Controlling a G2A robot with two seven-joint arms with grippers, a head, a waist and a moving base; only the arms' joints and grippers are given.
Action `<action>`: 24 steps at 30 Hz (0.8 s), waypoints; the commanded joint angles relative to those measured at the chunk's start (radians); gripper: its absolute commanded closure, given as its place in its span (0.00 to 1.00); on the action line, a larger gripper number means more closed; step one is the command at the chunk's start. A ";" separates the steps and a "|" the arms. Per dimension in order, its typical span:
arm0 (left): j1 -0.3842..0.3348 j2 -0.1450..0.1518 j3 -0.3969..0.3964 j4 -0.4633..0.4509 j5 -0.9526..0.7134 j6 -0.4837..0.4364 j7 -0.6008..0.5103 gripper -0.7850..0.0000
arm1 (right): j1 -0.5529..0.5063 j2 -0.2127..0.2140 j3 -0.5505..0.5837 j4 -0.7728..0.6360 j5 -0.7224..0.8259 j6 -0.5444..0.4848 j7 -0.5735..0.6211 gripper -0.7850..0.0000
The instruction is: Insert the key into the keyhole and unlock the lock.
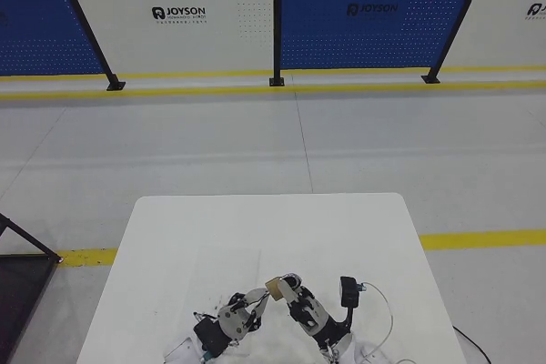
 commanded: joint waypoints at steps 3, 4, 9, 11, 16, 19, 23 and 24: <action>-0.009 0.001 0.001 0.009 0.017 0.037 0.012 1.00 | -0.001 0.002 0.000 -0.003 0.006 -0.001 0.009 1.00; -0.009 0.001 0.001 0.010 0.015 0.038 0.012 1.00 | -0.002 0.002 0.001 -0.003 0.007 -0.002 0.012 1.00; -0.010 0.003 0.000 0.009 0.015 0.048 0.013 1.00 | -0.002 0.005 0.000 -0.006 0.004 -0.013 0.023 1.00; -0.010 0.004 0.000 0.008 0.016 0.050 0.016 1.00 | -0.003 0.006 0.001 -0.007 0.002 -0.018 0.025 1.00; -0.006 0.005 0.003 0.002 -0.013 0.030 0.023 0.00 | -0.005 0.007 0.002 -0.009 0.002 -0.017 0.017 1.00; 0.000 0.005 0.006 -0.006 -0.044 -0.005 0.031 0.00 | -0.005 0.007 0.003 -0.009 0.002 -0.020 0.009 1.00; 0.015 0.010 0.002 -0.023 -0.100 -0.086 0.034 0.00 | -0.006 0.008 0.006 -0.009 0.000 -0.023 -0.003 1.00; 0.019 0.012 -0.003 -0.028 -0.104 -0.092 0.035 0.00 | -0.006 0.008 0.006 -0.009 0.001 -0.023 -0.006 1.00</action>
